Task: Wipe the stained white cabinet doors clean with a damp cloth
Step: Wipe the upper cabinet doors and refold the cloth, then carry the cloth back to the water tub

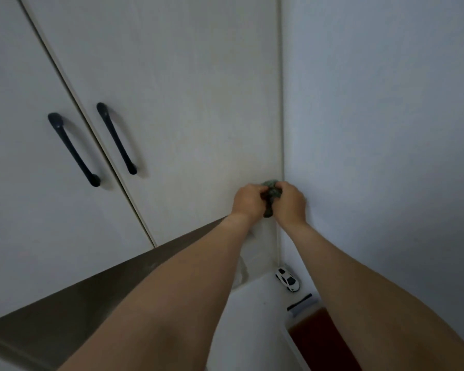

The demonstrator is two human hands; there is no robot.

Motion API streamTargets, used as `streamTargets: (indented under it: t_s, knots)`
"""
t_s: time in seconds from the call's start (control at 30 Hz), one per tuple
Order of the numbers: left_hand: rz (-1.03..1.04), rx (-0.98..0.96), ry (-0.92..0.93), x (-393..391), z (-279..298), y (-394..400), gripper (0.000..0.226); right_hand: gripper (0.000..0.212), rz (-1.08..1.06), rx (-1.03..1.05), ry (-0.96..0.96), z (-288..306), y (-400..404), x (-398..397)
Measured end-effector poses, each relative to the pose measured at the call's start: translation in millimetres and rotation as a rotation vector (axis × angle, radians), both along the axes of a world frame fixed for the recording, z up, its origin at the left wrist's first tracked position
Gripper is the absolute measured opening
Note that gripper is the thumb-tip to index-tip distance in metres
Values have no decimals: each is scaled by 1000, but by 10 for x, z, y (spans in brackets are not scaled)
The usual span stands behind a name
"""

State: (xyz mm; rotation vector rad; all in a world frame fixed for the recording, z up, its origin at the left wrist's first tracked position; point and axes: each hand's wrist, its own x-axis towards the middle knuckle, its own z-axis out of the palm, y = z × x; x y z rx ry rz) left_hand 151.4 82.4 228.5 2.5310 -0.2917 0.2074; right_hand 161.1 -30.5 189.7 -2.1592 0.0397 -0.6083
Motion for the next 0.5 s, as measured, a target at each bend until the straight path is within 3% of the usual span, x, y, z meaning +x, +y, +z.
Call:
streamTargets:
  t_s: [0.3, 0.5]
  knots:
    - [101, -160, -85, -457, -309, 556, 26, 28, -45, 260, 106, -819, 449, -860]
    - [-2, -198, -101, -690, -512, 790, 19, 32, -121, 447, 290, -1232, 758, -1523]
